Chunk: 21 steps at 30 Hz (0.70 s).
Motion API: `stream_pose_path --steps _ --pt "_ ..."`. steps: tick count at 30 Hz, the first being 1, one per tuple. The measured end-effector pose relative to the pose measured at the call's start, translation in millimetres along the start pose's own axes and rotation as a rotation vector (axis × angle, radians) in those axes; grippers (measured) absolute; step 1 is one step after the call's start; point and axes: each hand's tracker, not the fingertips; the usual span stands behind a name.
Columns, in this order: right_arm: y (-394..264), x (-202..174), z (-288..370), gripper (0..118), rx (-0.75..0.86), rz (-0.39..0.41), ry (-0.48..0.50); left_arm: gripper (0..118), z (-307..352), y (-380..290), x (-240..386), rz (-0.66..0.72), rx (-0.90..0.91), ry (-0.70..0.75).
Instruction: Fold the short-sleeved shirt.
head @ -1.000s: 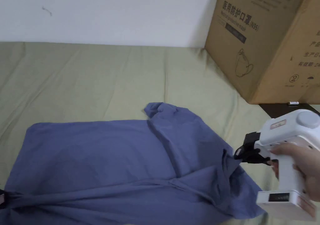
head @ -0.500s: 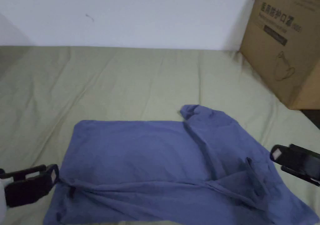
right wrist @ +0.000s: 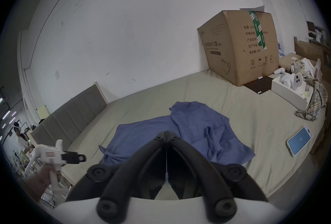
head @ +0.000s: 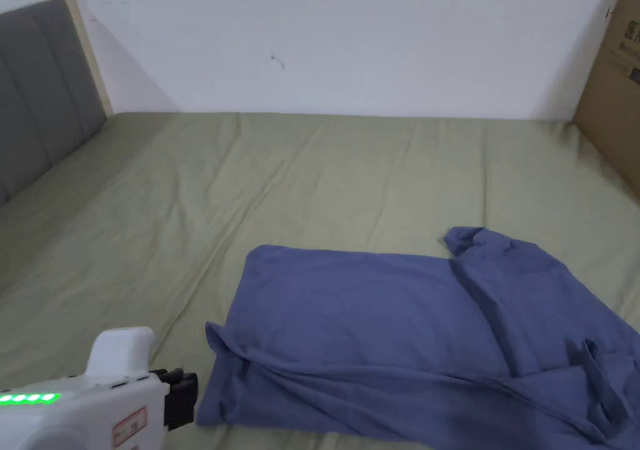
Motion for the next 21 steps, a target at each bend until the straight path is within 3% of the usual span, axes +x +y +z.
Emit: stream_pose_path --steps 3,4,6,8,11,12,14,15,16,17,19,20,21 --pt "-0.7 3.0 2.0 0 -0.02 -0.011 0.018 91 -51.6 1.8 1.0 -0.081 -0.096 0.103" --pt "-1.1 5.0 2.0 0 -0.029 -0.018 0.02 114 -66.9 0.6 -0.8 -0.074 -0.133 0.11" --pt "-2.0 9.5 1.5 0 -0.042 -0.028 0.01 112 -88.7 -4.0 -1.1 -0.074 -0.141 0.088" --pt "-2.6 17.7 3.9 0 -0.048 -0.027 -0.026 113 -121.9 -12.9 -1.2 -0.089 -0.272 0.096" --pt "0.0 36.9 6.8 0 -0.057 -0.03 -0.092 118 -129.0 -17.0 8.4 -0.107 -0.229 0.138" --pt "1.4 44.8 7.4 0 -0.052 -0.039 -0.112 118 -125.9 -12.7 14.4 -0.119 -0.237 0.154" --pt "4.4 63.0 4.9 0 -0.048 -0.055 -0.143 93 -102.5 -11.5 21.1 -0.172 -0.184 0.116" --pt "4.9 76.7 2.5 0 -0.056 -0.064 -0.172 73 -93.0 -10.9 24.4 -0.203 -0.162 0.104" --pt "6.1 88.1 -4.0 0 -0.081 -0.067 -0.207 34 -83.4 -9.6 25.8 -0.215 -0.138 0.077" --pt "7.1 99.1 -13.3 0 -0.122 -0.073 -0.222 7 -76.7 -7.6 25.6 -0.212 -0.128 0.055" --pt "5.2 131.0 -39.0 0 -0.264 -0.102 -0.194 4 -56.3 -6.9 26.1 -0.145 -0.128 -0.046" --pt "3.1 144.6 -52.6 10 -0.324 -0.134 -0.118 4 -52.4 -5.3 25.5 -0.118 -0.122 -0.031" --pt "1.2 157.3 -66.9 35 -0.407 -0.168 -0.073 4 -48.5 -2.8 25.1 -0.117 -0.117 -0.026"
